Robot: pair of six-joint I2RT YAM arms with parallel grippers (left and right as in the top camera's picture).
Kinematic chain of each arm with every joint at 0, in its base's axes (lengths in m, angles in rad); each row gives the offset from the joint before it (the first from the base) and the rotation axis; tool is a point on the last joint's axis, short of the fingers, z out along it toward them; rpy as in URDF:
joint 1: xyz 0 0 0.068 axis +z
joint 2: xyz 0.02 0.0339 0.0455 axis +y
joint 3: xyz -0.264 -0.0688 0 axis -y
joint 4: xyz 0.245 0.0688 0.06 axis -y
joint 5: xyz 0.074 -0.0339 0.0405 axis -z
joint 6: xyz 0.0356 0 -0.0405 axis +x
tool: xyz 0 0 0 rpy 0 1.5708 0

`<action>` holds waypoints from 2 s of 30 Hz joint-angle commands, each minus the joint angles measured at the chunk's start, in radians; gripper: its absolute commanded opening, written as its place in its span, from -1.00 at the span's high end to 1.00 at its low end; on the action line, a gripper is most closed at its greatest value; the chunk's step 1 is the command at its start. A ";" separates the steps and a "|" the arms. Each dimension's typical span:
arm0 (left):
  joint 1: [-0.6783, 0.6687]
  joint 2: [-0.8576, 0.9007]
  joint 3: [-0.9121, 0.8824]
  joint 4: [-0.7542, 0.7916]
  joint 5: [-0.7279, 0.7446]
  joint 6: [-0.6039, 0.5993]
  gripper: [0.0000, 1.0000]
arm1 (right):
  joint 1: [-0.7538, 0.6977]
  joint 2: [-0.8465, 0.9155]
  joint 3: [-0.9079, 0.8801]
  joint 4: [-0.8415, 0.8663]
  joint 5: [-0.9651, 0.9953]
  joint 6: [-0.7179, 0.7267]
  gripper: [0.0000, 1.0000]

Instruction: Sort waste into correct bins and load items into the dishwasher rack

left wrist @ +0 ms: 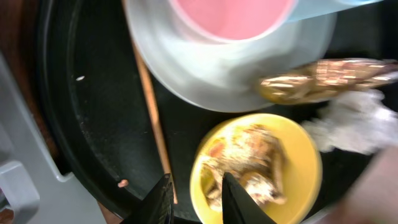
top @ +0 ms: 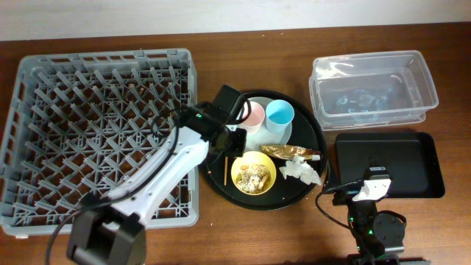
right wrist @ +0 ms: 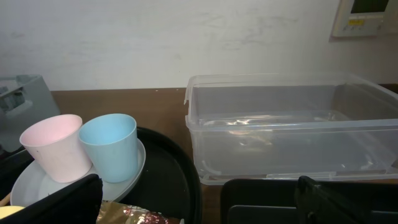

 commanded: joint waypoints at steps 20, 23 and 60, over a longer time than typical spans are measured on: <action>-0.002 0.255 -0.004 0.158 -0.130 -0.058 0.59 | 0.004 -0.005 -0.006 -0.005 0.006 -0.003 -0.97; -0.002 0.260 -0.004 0.175 -0.130 -0.058 0.60 | 0.004 -0.005 -0.006 -0.005 0.006 -0.003 -0.97; -0.002 0.060 0.021 0.088 -0.187 -0.066 0.99 | 0.004 -0.005 -0.006 -0.005 0.006 -0.003 -0.97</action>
